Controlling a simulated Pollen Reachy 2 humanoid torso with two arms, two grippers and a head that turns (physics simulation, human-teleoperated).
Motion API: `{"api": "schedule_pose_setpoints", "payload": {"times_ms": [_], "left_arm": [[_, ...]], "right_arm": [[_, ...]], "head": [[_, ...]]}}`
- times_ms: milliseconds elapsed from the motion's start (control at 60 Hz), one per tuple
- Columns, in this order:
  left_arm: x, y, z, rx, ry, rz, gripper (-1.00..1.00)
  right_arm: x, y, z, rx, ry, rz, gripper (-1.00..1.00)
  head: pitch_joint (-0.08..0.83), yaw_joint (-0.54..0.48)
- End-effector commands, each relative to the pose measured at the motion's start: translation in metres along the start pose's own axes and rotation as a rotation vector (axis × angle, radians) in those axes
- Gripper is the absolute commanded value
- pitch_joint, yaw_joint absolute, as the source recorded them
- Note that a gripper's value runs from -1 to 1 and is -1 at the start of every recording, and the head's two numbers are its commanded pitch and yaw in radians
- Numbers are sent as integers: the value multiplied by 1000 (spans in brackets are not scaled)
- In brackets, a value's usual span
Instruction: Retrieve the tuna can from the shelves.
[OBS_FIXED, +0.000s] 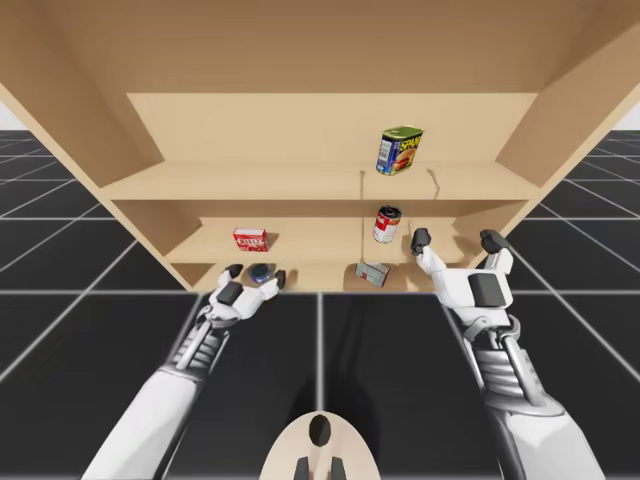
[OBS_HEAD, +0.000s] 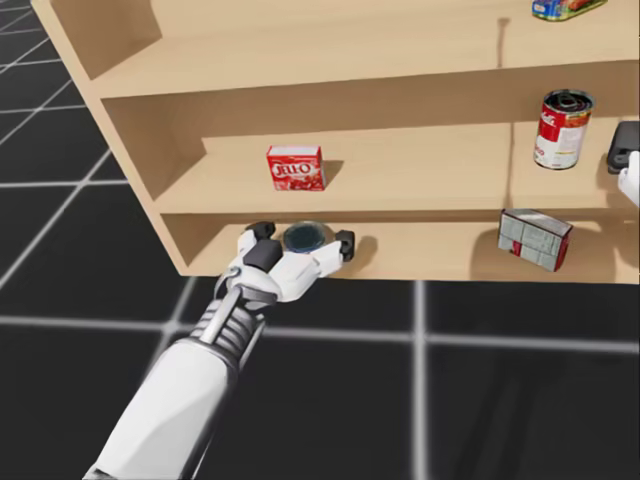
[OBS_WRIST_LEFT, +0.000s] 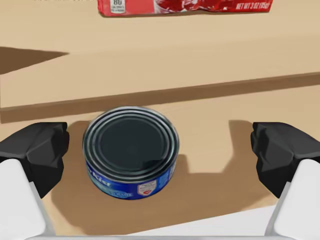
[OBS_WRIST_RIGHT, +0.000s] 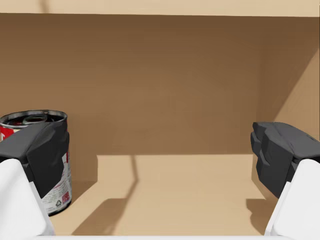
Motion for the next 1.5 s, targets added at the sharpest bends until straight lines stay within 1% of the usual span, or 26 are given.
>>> {"api": "schedule_pose_setpoints", "payload": {"times_ms": [17, 100, 150, 200, 283, 517, 550, 567, 583, 600, 617, 633, 650, 700, 800, 850, 917, 1017, 1067, 1117, 1233, 1400, 1500], "left_arm": [[-11, -17, -28, 5, 40, 69, -1000], [-16, -17, -33, 4, 67, 85, -1000], [-18, -15, -37, 9, 75, 85, -1000], [-19, -15, -40, 7, 89, 97, -1000], [-22, -14, -43, 7, 109, 100, -1000], [-30, -14, -48, -9, 148, 85, -1000], [-31, -14, -48, -9, 149, 82, -825], [-31, -14, -48, -11, 151, 81, -295], [-31, -14, -48, -10, 152, 80, -177], [-32, -14, -48, -9, 152, 78, 17], [-32, -14, -48, -9, 153, 78, 74], [-32, -14, -49, -10, 155, 77, 711], [-32, -14, -49, -10, 156, 78, 786], [-33, -14, -48, -15, 165, 84, 896], [-32, -15, -44, -26, 164, 81, 1000], [-31, -16, -42, -27, 156, 79, 1000], [-29, -19, -41, -29, 134, 62, 1000], [-21, -20, -37, -36, 54, 56, 1000], [-17, -19, -35, -40, 28, 67, 1000], [-10, -18, -29, -38, -14, 73, 1000], [-1, -15, -21, -29, -61, 74, 1000], [6, -15, -12, -33, -85, 82, 1000], [8, -17, -2, -26, -68, 68, 1000]], "right_arm": [[-1, 1, 0, -4, 2, -9, -1000], [-1, 1, 0, -4, 2, -10, -1000], [-1, 1, 0, -3, 2, -9, -1000], [-2, 1, 0, -3, 3, -8, -1000], [-2, 1, 0, -4, 4, -7, -1000], [-3, 2, 0, -5, 8, -5, -1000], [-3, 2, 0, -5, 9, -5, -1000], [-3, 2, 0, -6, 10, -5, -1000], [-3, 2, 0, -5, 10, -5, -1000], [-3, 2, 0, -5, 10, -5, -1000], [-3, 2, 0, -5, 10, -5, -1000], [-3, 2, 0, -5, 10, -4, -1000], [-4, 2, 0, -5, 10, -4, -1000], [-4, 2, 0, -4, 12, -4, -1000], [-4, 2, 0, -6, 14, -4, -1000], [-4, 3, 0, -7, 15, -3, -1000], [-4, 3, 0, -9, 17, -5, -1000], [-4, 2, 0, -10, 15, -6, -1000], [-4, 2, 0, -10, 15, -6, -1000], [-4, 2, 0, -11, 15, -7, -1000], [-4, 2, 0, -11, 14, -7, -1000], [-4, 3, 0, -10, 15, -6, -1000], [-4, 3, 0, -10, 16, -6, -1000]], "head": [[611, 209], [614, 206], [614, 206], [615, 207], [614, 208], [617, 209], [616, 208], [616, 207], [616, 207], [616, 208], [617, 208], [617, 209], [617, 209], [617, 209], [617, 208], [618, 208], [619, 208], [617, 209], [617, 208], [617, 207], [617, 208], [614, 209], [613, 210]]}}
